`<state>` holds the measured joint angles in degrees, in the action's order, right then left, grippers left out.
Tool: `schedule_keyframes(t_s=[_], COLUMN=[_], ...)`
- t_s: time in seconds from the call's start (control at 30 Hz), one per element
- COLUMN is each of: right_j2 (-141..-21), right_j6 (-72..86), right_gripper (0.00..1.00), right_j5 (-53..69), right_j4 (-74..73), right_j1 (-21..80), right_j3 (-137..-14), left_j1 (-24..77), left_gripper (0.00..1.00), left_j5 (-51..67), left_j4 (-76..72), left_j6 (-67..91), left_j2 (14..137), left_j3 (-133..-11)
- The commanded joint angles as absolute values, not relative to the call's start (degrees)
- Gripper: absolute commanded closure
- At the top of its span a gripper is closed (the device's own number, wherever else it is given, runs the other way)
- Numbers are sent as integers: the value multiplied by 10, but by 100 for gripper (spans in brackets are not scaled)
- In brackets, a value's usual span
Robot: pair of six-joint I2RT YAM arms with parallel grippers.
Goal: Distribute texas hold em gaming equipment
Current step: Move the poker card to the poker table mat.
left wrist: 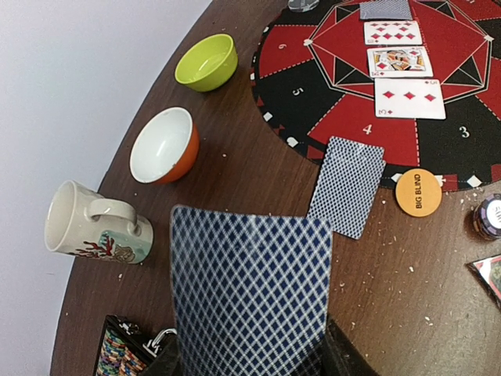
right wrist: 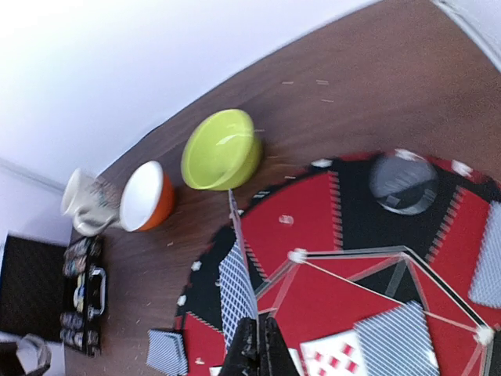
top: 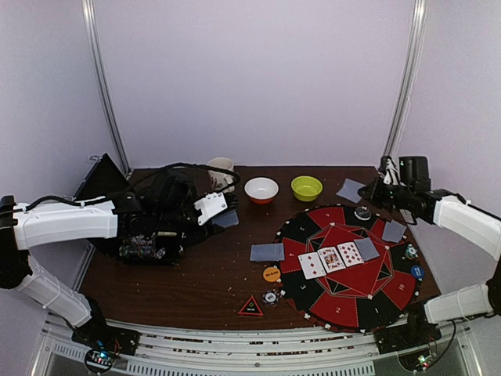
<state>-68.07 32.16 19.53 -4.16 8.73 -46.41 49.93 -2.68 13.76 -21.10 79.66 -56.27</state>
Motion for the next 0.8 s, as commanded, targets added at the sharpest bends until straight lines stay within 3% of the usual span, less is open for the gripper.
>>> schedule_keyframes(t_s=[0.0,0.23,0.77], right_j2=[-568,-494,-495], right_j6=[476,556,526], right_gripper=[100,100,100], right_j5=[123,159,140], right_j4=[-80,-31,-94], right_j1=[-14,-128,-146], right_j3=[-321,-163,-198], left_j1=[503,504,504], left_gripper=[56,56,56], left_j5=[-18,-18,-22], left_j4=[115,116,117], left_j6=[-212,-212,-212], left_j2=[787,786,796], left_j3=[-565,-565,-565])
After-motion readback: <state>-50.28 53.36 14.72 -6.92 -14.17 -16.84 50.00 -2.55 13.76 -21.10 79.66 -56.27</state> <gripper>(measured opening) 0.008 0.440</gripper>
